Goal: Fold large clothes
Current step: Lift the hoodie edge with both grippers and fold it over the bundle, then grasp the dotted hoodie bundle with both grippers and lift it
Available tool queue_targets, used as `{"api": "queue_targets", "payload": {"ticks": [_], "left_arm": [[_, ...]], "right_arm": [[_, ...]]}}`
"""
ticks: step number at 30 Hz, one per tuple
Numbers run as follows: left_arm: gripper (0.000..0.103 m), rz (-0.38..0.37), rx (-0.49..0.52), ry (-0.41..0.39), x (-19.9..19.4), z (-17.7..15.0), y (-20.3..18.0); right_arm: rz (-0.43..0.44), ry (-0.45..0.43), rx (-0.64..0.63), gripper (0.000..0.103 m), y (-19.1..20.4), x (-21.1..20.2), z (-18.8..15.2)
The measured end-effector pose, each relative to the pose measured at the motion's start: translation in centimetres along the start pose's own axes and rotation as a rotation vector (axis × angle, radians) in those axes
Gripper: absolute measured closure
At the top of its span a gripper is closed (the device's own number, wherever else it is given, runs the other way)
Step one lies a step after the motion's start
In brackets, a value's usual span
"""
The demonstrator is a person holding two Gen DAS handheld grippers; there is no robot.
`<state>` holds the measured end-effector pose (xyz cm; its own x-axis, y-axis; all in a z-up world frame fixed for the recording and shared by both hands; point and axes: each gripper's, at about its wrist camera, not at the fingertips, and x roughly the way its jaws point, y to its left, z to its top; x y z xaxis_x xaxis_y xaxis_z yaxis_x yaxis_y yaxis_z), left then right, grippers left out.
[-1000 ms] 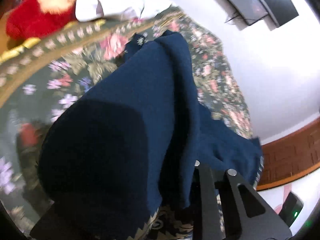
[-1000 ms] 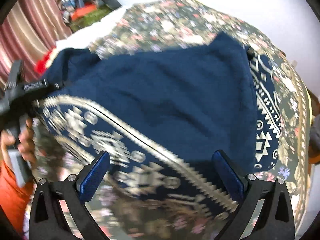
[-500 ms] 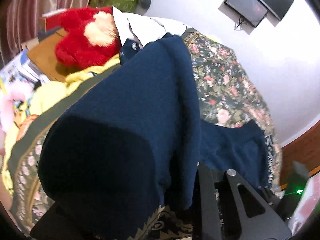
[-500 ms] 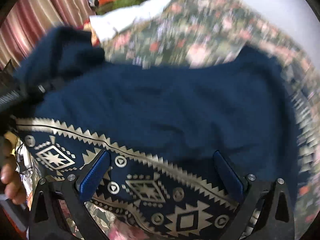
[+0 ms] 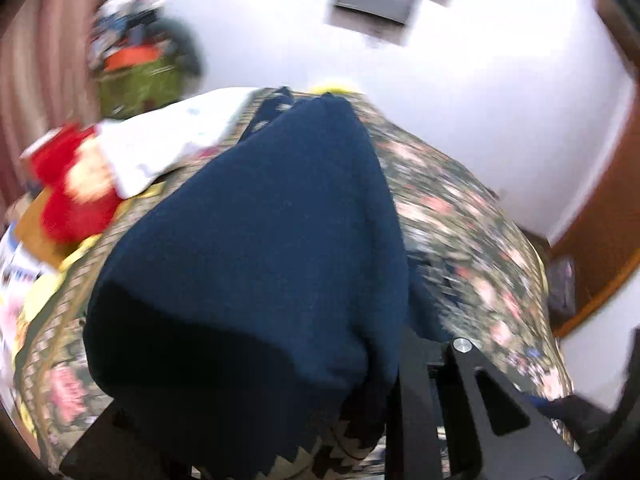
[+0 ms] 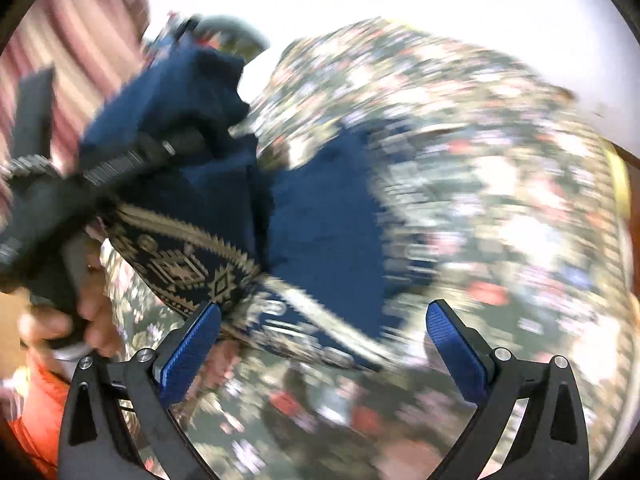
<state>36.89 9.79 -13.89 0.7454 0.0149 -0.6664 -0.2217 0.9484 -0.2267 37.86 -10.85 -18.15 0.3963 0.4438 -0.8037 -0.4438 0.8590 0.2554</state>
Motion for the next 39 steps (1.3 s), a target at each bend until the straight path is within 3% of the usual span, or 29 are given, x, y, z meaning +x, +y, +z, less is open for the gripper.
{"api": "queue_targets", "payload": {"ticks": [4, 7, 11, 13, 16, 21, 25, 29, 32, 34, 39], "left_arm": [[0.081, -0.12, 0.13, 0.165, 3.8, -2.9, -7.2], [0.08, -0.143, 0.239, 0.281, 6.1, -6.2, -10.0], [0.068, -0.149, 0.343, 0.305, 5.5, -6.8, -10.6], [0.052, -0.2, 0.35, 0.348, 5.0, -6.4, -10.2], [0.039, -0.279, 0.348, 0.37, 3.3, -6.2, -9.9], [0.038, -0.307, 0.393, 0.353, -0.9, -7.1, -9.5], [0.037, -0.341, 0.356, 0.318, -3.6, -5.8, -7.6], [0.031, -0.313, 0.301, 0.266, -5.3, -3.8, -4.6], [0.024, -0.23, 0.303, 0.238, -4.8, -3.2, -2.6], [0.024, -0.175, 0.298, 0.259, -3.6, -3.4, -1.5], [0.024, -0.161, 0.303, 0.356, -0.3, -6.2, 0.1]], "right_arm": [[-0.069, -0.062, 0.091, 0.001, -4.5, -5.2, -1.4], [-0.106, -0.065, 0.117, 0.0, -6.4, -7.2, -2.6], [-0.124, -0.062, 0.12, 0.001, -7.6, -8.7, -4.1], [-0.128, -0.058, 0.116, 0.001, -7.7, -9.0, -4.5], [-0.125, -0.064, 0.116, 0.001, -7.8, -9.5, -5.0], [-0.115, -0.079, 0.093, 0.001, -6.8, -9.8, -4.4], [-0.096, -0.098, 0.051, 0.001, -4.7, -9.5, -2.7], [-0.05, -0.117, 0.02, 0.0, -2.4, -8.3, -0.5], [-0.009, -0.112, 0.004, 0.0, -0.7, -6.3, 1.3], [-0.004, -0.089, -0.007, 0.0, 0.2, -4.3, 2.1], [-0.049, 0.043, 0.016, 0.0, -0.7, 2.0, 1.9]]}}
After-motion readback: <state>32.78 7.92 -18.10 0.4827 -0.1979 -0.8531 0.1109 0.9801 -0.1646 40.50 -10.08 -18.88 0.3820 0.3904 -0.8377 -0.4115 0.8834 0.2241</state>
